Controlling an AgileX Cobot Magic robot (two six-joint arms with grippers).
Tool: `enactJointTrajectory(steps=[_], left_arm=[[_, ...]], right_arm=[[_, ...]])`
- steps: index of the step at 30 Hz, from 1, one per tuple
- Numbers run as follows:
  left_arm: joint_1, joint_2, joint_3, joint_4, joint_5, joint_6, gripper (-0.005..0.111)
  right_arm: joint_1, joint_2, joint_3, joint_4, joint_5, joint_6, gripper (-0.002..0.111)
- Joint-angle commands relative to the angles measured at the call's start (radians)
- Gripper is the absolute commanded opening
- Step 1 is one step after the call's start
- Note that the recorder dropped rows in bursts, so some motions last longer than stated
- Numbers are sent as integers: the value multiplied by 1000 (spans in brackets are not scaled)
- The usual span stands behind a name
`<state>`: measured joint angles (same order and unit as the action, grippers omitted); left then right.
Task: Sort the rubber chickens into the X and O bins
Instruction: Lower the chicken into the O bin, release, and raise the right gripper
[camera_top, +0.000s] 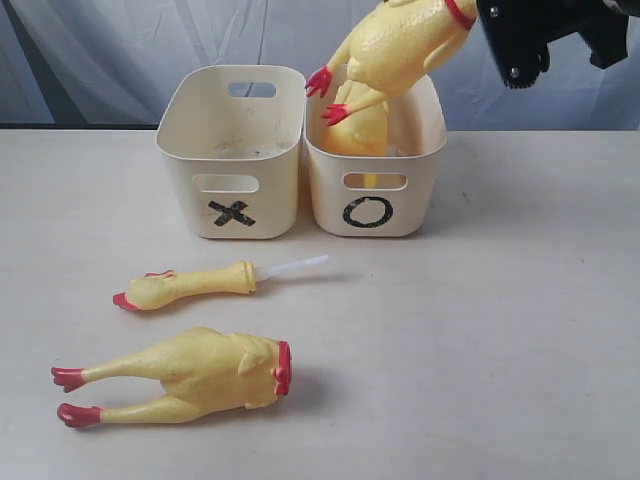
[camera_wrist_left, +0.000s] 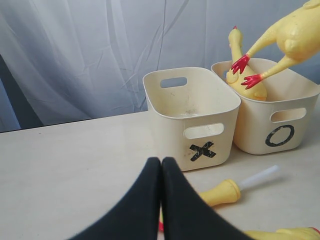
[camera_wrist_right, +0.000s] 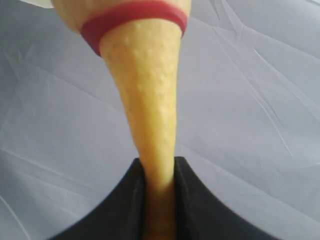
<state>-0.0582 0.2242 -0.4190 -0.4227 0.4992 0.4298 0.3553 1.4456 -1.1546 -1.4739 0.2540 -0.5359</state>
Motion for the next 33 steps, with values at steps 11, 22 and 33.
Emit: enactJointTrajectory(steps=[11,22,33], left_arm=[[-3,-3,-5,-7,-6,1,0],[-3,-3,-5,-7,-6,1,0],[-3,-3,-5,-7,-6,1,0]], right_arm=[[-6,42,-13,227,23,-231,-1],[-6,111,-16,200,-25,-232,-1],[-6,139,-16,203,-25,-230,-1]])
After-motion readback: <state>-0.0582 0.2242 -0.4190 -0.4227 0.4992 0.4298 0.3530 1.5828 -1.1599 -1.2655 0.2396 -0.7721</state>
